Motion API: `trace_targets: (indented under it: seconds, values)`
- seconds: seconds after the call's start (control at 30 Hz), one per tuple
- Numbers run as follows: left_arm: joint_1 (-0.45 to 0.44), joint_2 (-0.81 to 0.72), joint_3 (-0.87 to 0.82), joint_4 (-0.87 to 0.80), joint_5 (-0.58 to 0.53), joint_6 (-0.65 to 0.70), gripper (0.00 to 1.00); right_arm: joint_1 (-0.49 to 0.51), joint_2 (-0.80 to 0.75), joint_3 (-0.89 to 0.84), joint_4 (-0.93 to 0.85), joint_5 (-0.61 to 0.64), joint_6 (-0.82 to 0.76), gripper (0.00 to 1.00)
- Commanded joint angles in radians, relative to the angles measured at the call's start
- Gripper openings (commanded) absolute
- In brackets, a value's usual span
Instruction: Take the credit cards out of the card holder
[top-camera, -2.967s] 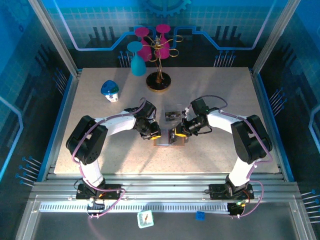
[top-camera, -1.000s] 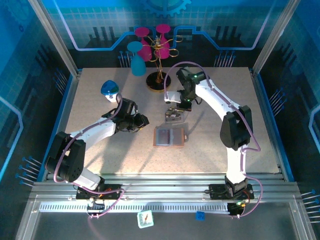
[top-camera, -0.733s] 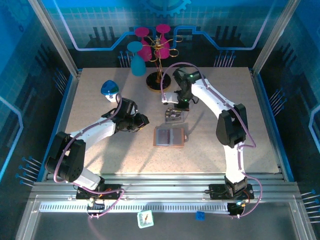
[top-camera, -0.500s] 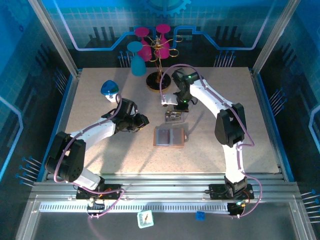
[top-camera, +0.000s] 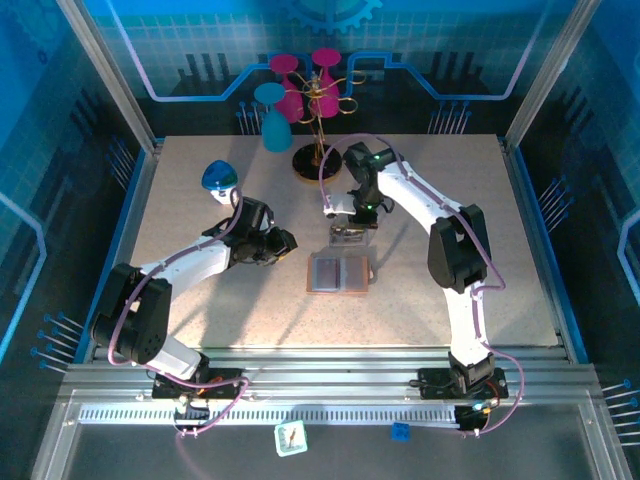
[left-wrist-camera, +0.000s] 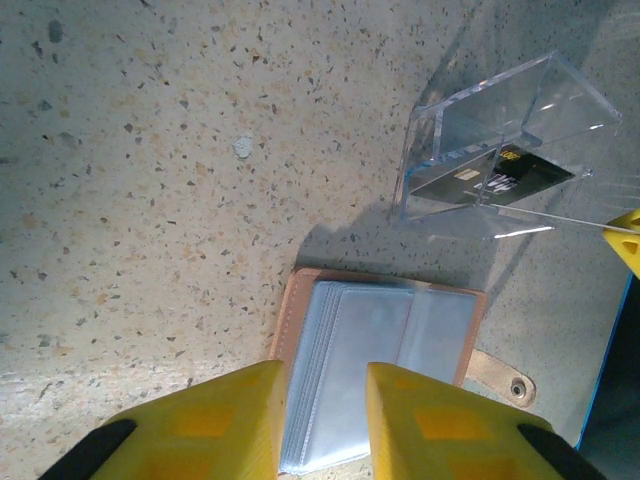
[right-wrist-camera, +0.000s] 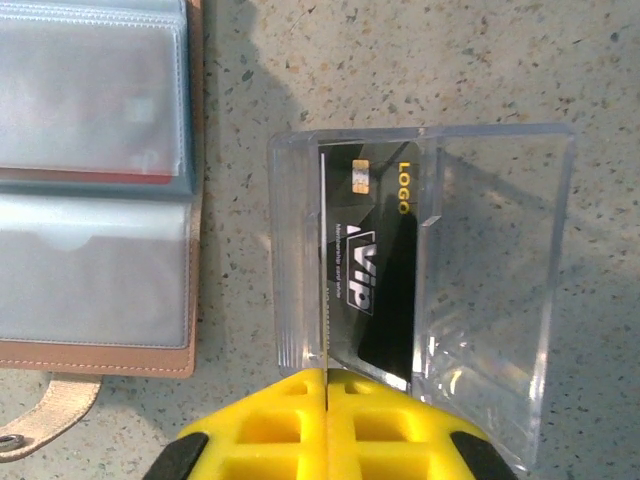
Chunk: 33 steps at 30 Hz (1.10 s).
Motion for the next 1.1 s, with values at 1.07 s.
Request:
trace_targets:
  seconds: [1.07]
  values:
    - [0.010,0.040,0.000,0.031,0.091,-0.006,0.28,0.032,-0.103,-0.088,0.163,0.039,0.245,0.22]
